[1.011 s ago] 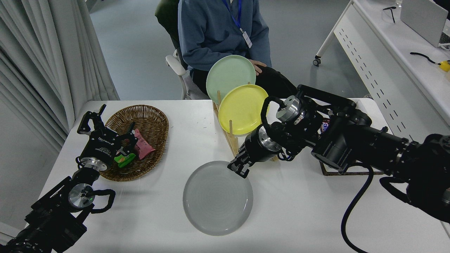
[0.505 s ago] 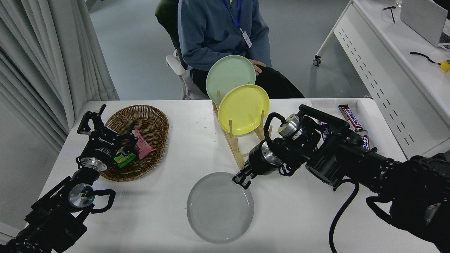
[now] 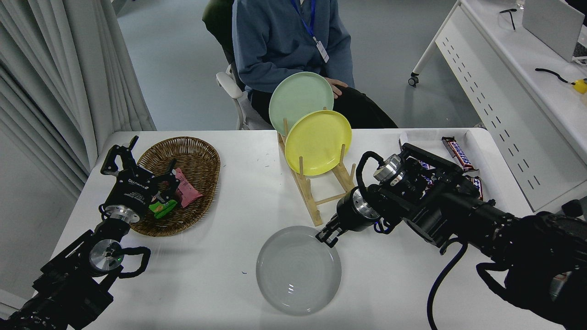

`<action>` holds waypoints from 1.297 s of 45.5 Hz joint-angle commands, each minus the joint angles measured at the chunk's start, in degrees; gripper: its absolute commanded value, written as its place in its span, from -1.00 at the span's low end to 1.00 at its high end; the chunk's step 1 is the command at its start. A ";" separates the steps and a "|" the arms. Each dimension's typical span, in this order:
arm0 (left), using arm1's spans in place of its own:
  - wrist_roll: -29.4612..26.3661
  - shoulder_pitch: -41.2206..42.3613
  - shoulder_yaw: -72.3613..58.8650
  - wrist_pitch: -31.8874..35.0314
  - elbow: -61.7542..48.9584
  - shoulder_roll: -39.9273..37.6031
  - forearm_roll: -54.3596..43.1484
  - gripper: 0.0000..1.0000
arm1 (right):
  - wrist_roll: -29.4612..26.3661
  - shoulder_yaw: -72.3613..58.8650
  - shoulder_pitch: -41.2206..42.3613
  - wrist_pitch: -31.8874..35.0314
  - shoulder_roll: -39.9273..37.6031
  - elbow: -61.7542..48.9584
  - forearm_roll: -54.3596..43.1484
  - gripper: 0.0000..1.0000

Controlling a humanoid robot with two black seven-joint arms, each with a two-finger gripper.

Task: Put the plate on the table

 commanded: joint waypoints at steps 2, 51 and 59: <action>0.03 0.03 0.00 -0.07 -0.02 0.00 0.00 1.00 | -0.50 1.62 -0.56 0.00 0.03 -1.53 -0.04 -1.00; 0.03 0.03 0.00 0.01 0.06 0.00 0.00 1.00 | -0.85 3.91 -3.02 0.00 0.03 -2.85 -0.04 -1.00; 0.03 -0.06 0.00 0.01 -0.02 0.00 0.00 1.00 | -0.85 3.91 -3.46 0.00 0.03 -2.85 -0.13 -1.00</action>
